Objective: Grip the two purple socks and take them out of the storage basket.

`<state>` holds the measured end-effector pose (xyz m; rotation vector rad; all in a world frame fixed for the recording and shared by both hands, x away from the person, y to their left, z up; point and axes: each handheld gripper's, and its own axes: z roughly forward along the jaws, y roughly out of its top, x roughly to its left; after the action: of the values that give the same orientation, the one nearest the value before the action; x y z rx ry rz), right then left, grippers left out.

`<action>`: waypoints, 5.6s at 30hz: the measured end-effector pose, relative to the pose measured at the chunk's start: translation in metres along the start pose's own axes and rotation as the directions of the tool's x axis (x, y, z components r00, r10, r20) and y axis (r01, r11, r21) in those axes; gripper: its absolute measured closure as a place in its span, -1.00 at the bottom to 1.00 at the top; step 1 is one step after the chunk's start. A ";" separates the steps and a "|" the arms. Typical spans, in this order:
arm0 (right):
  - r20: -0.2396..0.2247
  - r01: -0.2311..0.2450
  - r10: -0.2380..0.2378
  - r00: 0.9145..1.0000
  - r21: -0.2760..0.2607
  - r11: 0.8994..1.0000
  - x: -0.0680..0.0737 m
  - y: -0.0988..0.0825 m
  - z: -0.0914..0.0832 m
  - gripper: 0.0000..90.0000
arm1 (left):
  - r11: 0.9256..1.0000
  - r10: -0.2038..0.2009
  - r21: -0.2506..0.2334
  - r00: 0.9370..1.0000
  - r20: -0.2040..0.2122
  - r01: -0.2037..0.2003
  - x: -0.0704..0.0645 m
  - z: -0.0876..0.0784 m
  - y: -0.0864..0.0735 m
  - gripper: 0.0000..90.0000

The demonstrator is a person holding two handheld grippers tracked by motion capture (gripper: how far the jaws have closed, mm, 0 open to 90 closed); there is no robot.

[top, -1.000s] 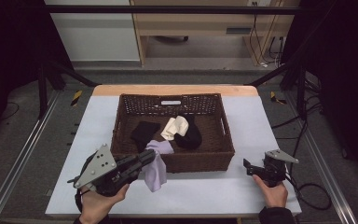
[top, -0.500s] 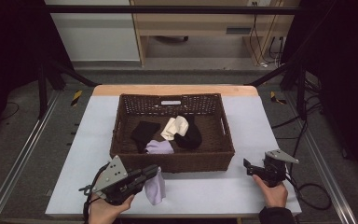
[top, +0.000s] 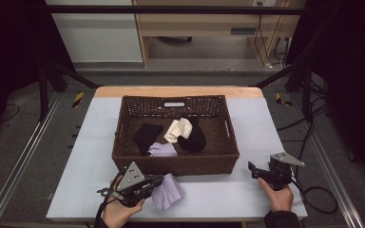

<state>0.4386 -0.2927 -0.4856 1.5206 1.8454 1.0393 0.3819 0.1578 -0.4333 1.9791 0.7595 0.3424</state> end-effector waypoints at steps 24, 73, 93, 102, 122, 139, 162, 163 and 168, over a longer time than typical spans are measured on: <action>-0.002 0.003 -0.003 1.000 -0.003 1.000 0.000 0.000 0.000 -0.80 | 1.000 -0.016 -0.007 0.998 -0.052 0.016 0.005 -0.006 0.004 0.39; -0.006 0.005 -0.005 1.000 0.011 1.000 -0.001 0.000 0.001 -0.80 | 0.998 -0.002 -0.055 0.971 -0.239 -0.012 0.125 0.034 0.108 0.14; -0.010 0.002 -0.002 1.000 0.015 1.000 0.000 0.001 0.001 -0.80 | 0.976 0.013 0.215 0.981 -0.196 0.030 0.133 0.075 0.067 -0.05; -0.010 0.003 -0.003 1.000 0.014 1.000 0.000 0.001 0.001 -0.80 | 0.946 0.039 0.325 0.982 -0.186 0.024 0.131 0.087 0.065 -0.09; -0.015 0.004 -0.003 1.000 0.019 1.000 -0.001 0.001 0.002 -0.80 | 0.870 0.065 0.493 0.990 -0.126 0.005 0.134 0.107 0.058 0.08; -0.009 0.008 -0.008 1.000 0.015 1.000 -0.001 0.000 0.002 -0.80 | 0.884 0.037 0.467 0.994 -0.104 0.016 0.135 0.102 0.061 0.84; -0.009 0.005 -0.005 1.000 0.016 1.000 0.000 0.000 0.002 -0.80 | 0.990 -0.048 0.123 0.991 -0.123 0.063 0.131 0.072 0.072 0.85; -0.010 0.003 -0.003 1.000 0.016 1.000 0.000 0.000 0.002 -0.80 | 0.993 -0.046 0.101 0.991 -0.129 0.059 0.131 0.070 0.072 0.85; -0.007 0.008 -0.008 1.000 0.014 1.000 -0.001 0.000 0.002 -0.80 | 0.996 -0.086 -0.004 0.988 -0.127 0.087 0.132 0.061 0.074 0.86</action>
<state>0.4405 -0.2930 -0.4864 1.5183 1.8659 1.0312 0.5425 0.1744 -0.4100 1.9329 0.9240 0.4193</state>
